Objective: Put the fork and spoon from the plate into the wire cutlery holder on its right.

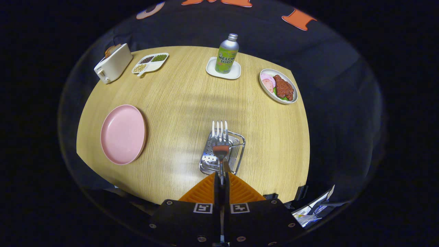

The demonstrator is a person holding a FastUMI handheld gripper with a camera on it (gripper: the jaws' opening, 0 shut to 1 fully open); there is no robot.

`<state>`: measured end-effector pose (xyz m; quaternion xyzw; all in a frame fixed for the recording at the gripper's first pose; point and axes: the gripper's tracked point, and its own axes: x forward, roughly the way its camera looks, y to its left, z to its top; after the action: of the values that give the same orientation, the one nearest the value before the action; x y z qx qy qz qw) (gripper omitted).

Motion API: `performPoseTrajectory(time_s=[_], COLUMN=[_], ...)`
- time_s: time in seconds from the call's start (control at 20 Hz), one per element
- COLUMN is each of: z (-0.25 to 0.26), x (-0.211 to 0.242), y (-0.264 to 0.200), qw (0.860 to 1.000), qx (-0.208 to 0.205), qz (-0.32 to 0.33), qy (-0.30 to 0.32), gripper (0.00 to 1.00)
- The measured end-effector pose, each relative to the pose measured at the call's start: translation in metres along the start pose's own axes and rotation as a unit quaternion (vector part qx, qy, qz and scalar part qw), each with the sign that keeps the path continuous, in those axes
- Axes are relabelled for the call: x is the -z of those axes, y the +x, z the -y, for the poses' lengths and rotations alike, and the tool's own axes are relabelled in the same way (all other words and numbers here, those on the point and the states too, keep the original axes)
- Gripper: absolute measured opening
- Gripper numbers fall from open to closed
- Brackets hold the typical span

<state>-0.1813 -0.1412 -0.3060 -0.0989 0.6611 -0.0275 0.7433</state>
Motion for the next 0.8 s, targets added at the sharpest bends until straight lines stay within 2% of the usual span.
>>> performPoseTrajectory(time_s=[0.55, 0.8], z=[0.006, 0.002], x=[0.021, 0.017], y=[0.007, 0.016], qw=[0.994, 0.994], qx=[-0.028, -0.030], qz=[-0.098, -0.103], qy=[-0.028, -0.036], gripper=[0.05, 0.08])
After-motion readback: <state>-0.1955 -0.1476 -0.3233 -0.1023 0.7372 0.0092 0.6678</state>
